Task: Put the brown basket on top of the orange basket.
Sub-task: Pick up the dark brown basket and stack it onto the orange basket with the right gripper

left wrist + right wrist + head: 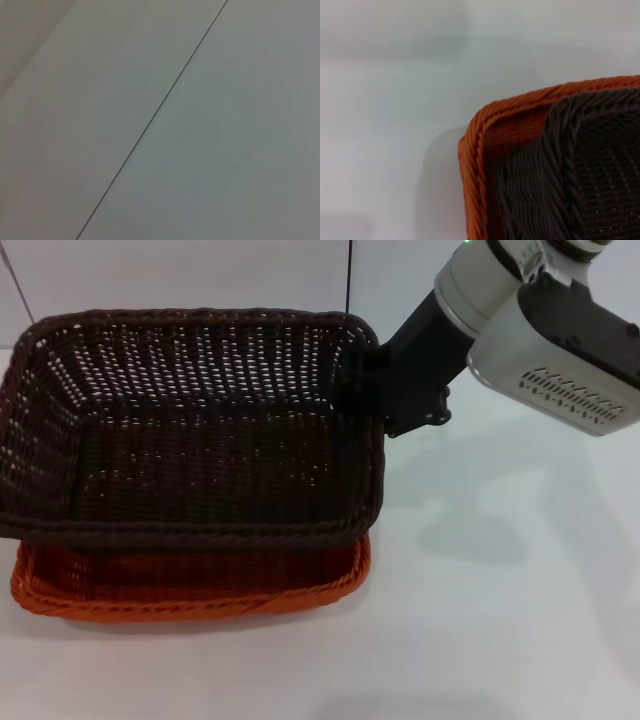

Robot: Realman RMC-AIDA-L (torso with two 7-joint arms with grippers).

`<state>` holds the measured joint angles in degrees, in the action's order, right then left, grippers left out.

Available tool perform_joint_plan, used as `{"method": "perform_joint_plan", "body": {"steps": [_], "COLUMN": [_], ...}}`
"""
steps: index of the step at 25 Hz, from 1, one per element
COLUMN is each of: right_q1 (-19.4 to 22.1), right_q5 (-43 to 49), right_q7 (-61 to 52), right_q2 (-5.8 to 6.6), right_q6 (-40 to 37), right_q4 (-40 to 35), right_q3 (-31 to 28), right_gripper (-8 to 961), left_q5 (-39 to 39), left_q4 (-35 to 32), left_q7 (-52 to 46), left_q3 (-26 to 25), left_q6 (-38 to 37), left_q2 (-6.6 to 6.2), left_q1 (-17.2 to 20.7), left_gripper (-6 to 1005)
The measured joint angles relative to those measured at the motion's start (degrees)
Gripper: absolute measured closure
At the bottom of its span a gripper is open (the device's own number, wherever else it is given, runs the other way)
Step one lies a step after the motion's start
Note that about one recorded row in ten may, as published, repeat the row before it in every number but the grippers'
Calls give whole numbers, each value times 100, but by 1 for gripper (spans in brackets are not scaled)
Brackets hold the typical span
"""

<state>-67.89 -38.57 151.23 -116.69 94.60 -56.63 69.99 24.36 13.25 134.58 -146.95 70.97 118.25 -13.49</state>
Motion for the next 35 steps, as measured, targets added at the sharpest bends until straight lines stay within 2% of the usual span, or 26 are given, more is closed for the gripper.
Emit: {"method": "perform_joint_plan", "body": {"steps": [3,8,19,25,35], "right_q1": [-38,-55,-14,-37,89], "right_q5": [41,65,24,-86,-181], "right_q7": [2,3,-1,-408,-582], "right_q2": [-78,-131,-204,-236,-243], "right_q6": [-9,-110,-199,-143,-131], "right_q4": [31,124,164,144,-43], "right_q3": [31,36,47,165,327], "right_gripper": [830,830,829,829,830], "left_q5": [25,32,34,39,43], "left_q4": [0,0,3,-5,-94], "left_q7": [-1,-2,-2,-2,6], "left_q3": [0,6,14,18,27], "left_q6": [19,24,89,191,312], "left_q2": [-2,-6,-7,5,-6], "left_q1": [18,30,102,157,192], "left_gripper": [545,545,545,545,545]}}
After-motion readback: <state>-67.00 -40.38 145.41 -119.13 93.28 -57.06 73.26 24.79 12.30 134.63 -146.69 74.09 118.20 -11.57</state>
